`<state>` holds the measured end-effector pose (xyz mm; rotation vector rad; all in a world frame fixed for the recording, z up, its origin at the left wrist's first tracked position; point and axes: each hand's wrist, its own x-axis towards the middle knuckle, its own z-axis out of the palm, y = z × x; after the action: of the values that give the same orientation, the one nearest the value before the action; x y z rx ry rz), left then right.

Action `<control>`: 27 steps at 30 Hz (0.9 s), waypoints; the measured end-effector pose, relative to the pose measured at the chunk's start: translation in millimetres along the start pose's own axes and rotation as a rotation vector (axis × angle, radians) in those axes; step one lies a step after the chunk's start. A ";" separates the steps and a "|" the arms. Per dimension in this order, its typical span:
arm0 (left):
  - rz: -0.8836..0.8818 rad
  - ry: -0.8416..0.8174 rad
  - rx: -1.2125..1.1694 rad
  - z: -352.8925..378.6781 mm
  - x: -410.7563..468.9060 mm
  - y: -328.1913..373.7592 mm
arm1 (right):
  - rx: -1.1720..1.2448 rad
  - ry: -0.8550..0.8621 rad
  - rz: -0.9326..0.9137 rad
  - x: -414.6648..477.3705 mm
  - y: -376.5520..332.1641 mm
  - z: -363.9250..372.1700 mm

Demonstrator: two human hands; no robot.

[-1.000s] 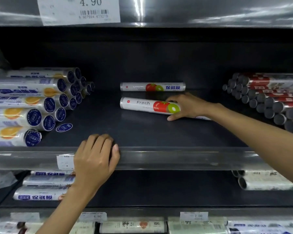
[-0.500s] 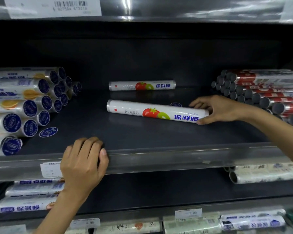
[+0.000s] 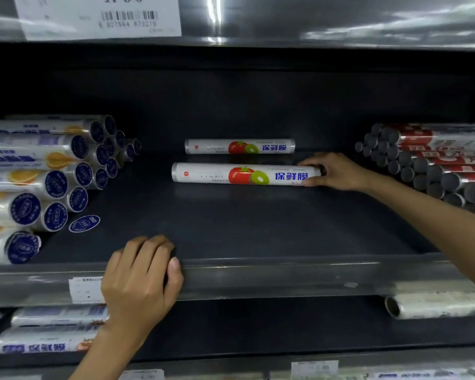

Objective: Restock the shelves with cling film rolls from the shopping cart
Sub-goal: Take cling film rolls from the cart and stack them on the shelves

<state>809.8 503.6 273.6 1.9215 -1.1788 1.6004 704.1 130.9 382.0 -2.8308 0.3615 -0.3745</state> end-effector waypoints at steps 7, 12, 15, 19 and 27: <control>-0.006 -0.021 -0.021 -0.6 1.7 1.2 | 0.057 0.063 0.080 65.8 24.3 14.7; -0.007 -0.024 -0.023 1.2 1.0 1.0 | 0.046 0.135 0.123 88.1 40.1 23.5; -0.009 -0.032 -0.023 1.4 0.0 1.3 | 0.057 0.196 0.155 96.8 42.1 29.9; -0.008 -0.048 -0.020 0.3 1.0 2.1 | 0.080 0.277 0.213 102.8 42.3 38.8; -0.017 -0.056 -0.013 0.6 -1.1 2.8 | 0.104 0.369 0.206 100.3 39.1 42.2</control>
<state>807.9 501.9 271.7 1.9741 -1.1888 1.5358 801.8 76.1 353.3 -2.5838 0.6783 -0.8458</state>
